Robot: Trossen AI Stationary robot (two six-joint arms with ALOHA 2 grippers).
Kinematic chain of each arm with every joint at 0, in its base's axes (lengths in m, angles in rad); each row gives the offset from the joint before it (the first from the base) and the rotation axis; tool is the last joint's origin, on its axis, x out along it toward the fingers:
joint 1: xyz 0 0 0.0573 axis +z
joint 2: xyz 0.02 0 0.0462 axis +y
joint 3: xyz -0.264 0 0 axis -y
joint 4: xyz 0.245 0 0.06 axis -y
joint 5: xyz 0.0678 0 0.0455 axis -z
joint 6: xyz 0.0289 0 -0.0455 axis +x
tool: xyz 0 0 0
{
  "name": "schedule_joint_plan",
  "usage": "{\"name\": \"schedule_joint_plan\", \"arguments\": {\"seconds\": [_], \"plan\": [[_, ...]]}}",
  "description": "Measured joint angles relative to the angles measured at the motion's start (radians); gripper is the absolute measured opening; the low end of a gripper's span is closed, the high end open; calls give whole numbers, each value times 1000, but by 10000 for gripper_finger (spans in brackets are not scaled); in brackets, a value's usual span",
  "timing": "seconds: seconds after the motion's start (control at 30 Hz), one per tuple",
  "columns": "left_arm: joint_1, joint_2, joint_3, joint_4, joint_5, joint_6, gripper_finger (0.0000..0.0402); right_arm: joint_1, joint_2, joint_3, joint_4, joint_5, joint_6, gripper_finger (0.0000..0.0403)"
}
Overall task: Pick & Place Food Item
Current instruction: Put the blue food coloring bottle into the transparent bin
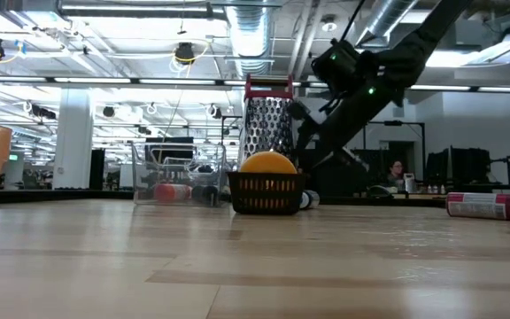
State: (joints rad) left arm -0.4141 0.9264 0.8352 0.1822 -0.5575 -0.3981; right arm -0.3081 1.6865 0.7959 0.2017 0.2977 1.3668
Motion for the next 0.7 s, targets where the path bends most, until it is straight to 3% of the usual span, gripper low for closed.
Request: {"name": "schedule_joint_plan", "arguments": {"seconds": [0.2,0.7], "plan": [[0,0,0,0,0,-3,182,7,58,15,54,-35,6,157],[0,0,0,1,1,-5,182,52,38,15,-101,-34,-9,157]]}}
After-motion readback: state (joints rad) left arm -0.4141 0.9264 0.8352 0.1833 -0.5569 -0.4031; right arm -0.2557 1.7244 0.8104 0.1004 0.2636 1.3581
